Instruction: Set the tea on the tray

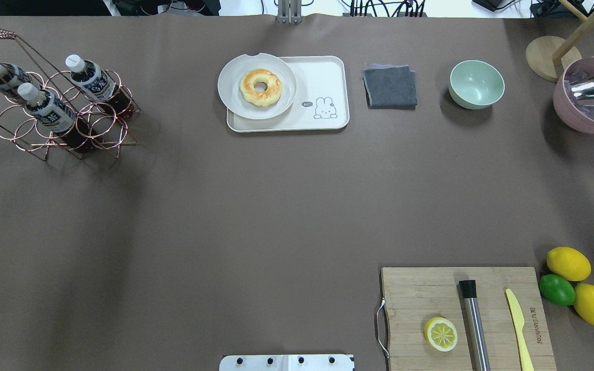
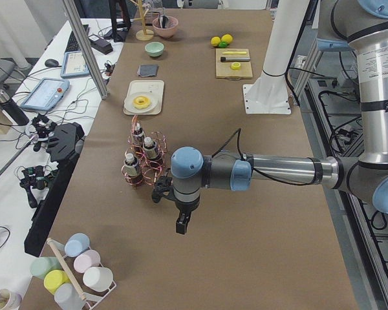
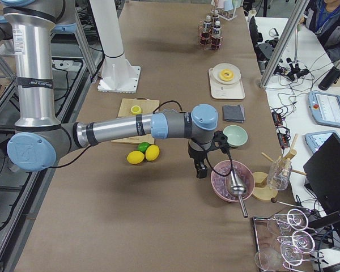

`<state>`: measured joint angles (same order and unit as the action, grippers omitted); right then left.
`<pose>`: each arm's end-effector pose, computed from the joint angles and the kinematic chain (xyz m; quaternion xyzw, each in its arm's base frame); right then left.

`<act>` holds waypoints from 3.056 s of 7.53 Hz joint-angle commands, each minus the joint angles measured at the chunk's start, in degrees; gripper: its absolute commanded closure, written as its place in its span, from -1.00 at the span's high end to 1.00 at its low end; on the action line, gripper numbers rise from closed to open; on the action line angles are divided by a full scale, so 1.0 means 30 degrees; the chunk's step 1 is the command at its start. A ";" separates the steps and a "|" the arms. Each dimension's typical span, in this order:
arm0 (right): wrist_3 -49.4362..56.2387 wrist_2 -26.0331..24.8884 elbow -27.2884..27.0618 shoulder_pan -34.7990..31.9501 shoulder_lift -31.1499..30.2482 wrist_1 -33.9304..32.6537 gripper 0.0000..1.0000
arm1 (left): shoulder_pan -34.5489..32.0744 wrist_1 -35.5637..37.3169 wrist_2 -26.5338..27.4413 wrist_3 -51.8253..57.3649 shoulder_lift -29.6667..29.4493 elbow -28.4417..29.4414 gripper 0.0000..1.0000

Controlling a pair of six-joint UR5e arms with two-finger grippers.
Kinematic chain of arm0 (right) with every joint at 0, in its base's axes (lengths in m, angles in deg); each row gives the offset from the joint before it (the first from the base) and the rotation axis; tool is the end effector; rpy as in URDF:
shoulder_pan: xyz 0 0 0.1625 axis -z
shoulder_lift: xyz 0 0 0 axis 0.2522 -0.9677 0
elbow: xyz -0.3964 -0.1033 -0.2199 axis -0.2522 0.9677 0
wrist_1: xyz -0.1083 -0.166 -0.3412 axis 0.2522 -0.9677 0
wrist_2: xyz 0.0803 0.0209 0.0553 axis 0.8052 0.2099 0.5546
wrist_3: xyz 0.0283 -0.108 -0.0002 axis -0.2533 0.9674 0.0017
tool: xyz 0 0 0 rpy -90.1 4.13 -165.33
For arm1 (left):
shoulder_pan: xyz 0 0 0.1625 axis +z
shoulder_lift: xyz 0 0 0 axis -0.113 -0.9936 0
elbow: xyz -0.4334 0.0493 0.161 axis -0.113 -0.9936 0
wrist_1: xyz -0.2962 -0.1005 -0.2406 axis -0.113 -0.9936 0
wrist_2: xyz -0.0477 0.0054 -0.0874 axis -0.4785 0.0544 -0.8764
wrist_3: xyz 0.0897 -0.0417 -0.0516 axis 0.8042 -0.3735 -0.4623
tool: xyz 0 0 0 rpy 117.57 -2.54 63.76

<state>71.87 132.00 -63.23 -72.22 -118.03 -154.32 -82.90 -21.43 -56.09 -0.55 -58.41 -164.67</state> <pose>0.0323 -0.4735 0.6252 0.0628 -0.3555 -0.1327 0.9231 -0.0578 -0.3848 0.6807 0.0580 0.3365 0.1054 0.9340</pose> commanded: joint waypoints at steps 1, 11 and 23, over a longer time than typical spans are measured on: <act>0.0000 0.0022 -0.0327 -0.0002 -0.0151 -0.0144 1.00 | 0.0000 -0.0149 0.0058 -0.0058 -0.0029 -0.0243 0.95; -0.0352 0.0257 -0.0505 -0.0002 -0.0240 -0.0173 1.00 | -0.0029 -0.0064 -0.0146 -0.1113 0.0001 -0.1240 0.94; -0.0381 0.0286 -0.0564 0.0467 -0.0006 -0.0173 1.00 | 0.0117 -0.0356 -0.0554 -0.4072 0.0117 -0.2380 0.95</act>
<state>70.75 132.85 -64.89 -70.84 -118.02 -154.84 -82.70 -22.46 -57.52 -12.70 -58.19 -170.12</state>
